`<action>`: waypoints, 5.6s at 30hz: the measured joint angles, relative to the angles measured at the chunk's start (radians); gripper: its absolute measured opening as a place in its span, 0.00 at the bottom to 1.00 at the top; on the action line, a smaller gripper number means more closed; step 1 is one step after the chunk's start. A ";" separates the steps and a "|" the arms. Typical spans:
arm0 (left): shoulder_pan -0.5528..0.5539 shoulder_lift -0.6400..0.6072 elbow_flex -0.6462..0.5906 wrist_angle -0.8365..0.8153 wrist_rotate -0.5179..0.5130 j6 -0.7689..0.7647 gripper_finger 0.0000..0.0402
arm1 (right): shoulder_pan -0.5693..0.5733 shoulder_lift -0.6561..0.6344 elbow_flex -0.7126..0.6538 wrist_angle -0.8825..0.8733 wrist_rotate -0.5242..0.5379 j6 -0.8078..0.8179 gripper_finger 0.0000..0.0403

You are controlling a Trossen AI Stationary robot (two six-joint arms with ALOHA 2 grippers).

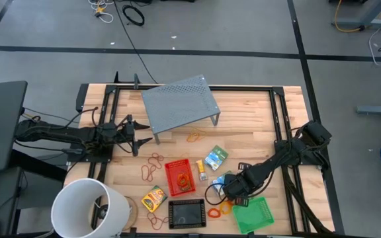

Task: Pick & Place Office Desk Supplies
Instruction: Put the blue spring keychain into the red bin, then put the left orange spring keychain into the red bin

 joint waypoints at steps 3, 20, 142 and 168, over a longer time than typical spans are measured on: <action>0.000 0.000 0.000 0.000 0.000 0.000 0.65 | 0.001 0.001 0.000 -0.018 -0.014 -0.018 0.04; 0.000 0.000 0.000 0.000 -0.002 0.000 0.65 | 0.008 -0.002 0.161 -0.526 0.022 -0.063 0.00; 0.000 0.000 0.000 -0.015 0.001 -0.075 0.65 | 0.036 0.257 0.279 0.343 0.092 -0.418 0.04; 0.000 0.000 0.000 -0.024 0.001 -0.074 0.65 | 0.009 0.038 0.275 0.276 0.455 -0.575 0.00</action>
